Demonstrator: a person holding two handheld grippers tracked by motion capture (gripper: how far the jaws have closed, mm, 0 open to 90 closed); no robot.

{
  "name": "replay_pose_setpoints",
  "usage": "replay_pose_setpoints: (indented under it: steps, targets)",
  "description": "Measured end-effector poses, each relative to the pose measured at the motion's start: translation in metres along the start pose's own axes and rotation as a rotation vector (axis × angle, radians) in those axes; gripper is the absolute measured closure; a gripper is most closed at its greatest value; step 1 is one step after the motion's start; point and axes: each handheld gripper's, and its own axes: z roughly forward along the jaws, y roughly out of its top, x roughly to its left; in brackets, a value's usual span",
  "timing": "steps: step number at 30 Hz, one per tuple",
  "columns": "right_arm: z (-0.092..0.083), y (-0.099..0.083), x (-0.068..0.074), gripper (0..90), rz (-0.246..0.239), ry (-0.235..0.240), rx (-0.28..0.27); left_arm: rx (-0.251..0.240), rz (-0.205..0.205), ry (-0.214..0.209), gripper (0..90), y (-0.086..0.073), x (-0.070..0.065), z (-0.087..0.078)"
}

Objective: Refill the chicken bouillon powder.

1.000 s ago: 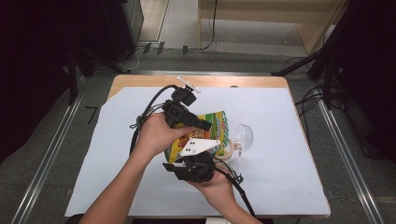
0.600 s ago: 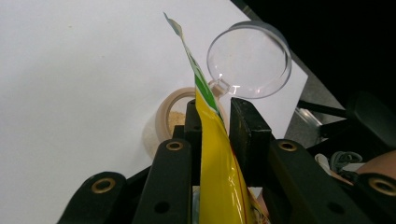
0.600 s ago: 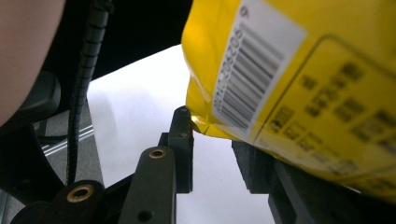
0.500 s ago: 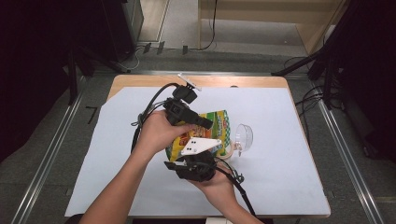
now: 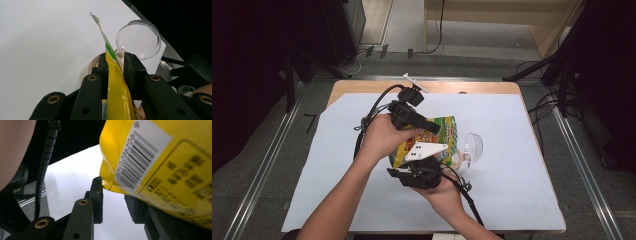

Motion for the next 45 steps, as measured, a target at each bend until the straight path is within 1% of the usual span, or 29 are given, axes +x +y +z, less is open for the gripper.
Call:
replay_pose_setpoints:
  steps: [1,2,4,5,7,9,10,16,20,25,26,32,37,40,45]
  targets:
    - [0.001,0.000,0.000,70.2,-0.005,0.003,-0.006,0.000,0.002,0.016,75.9,0.000,-0.001,-0.001]
    - [0.001,0.000,0.000,70.2,0.001,0.007,-0.005,0.004,0.009,0.036,75.9,-0.001,-0.004,-0.001]
    - [0.003,0.000,0.000,70.3,0.006,0.014,-0.005,0.011,0.018,0.049,75.8,-0.002,-0.007,-0.001]
    - [0.004,-0.001,0.000,70.3,0.008,0.013,-0.004,0.011,0.021,0.049,75.8,-0.003,-0.008,-0.002]
    - [0.004,-0.002,0.001,70.3,0.004,0.009,-0.005,0.007,0.018,0.034,75.8,-0.004,-0.009,-0.003]
    - [0.004,-0.003,0.001,70.4,0.005,0.010,-0.006,0.009,0.021,0.041,75.8,-0.004,-0.011,-0.003]
    - [0.004,-0.003,0.001,70.4,0.007,0.009,-0.005,0.009,0.021,0.036,75.8,-0.004,-0.012,-0.003]
    - [0.003,-0.005,0.001,71.3,0.012,0.008,-0.006,0.009,0.034,0.040,75.6,-0.004,-0.017,-0.002]
    - [0.004,-0.006,0.001,71.5,0.020,0.008,-0.005,0.014,0.041,0.048,75.3,-0.004,-0.019,-0.001]
    - [0.003,-0.006,0.000,71.5,0.017,0.006,-0.003,0.014,0.032,0.042,75.9,-0.004,-0.018,0.000]
    - [0.003,-0.006,0.000,71.5,0.017,0.005,-0.002,0.013,0.027,0.032,76.1,-0.004,-0.017,0.000]
    - [0.004,-0.007,0.001,71.8,0.009,0.000,0.002,0.019,0.003,0.006,77.0,-0.004,-0.015,-0.001]
    - [0.004,-0.007,0.001,71.9,0.007,-0.003,0.004,0.023,-0.007,-0.014,77.0,-0.004,-0.013,0.000]
    - [0.003,-0.006,0.002,71.9,0.009,-0.004,0.005,0.020,0.000,-0.021,76.4,-0.005,-0.011,0.000]
    - [0.003,-0.005,0.003,72.1,0.002,0.005,0.003,0.021,-0.001,-0.029,77.2,-0.005,-0.009,-0.001]
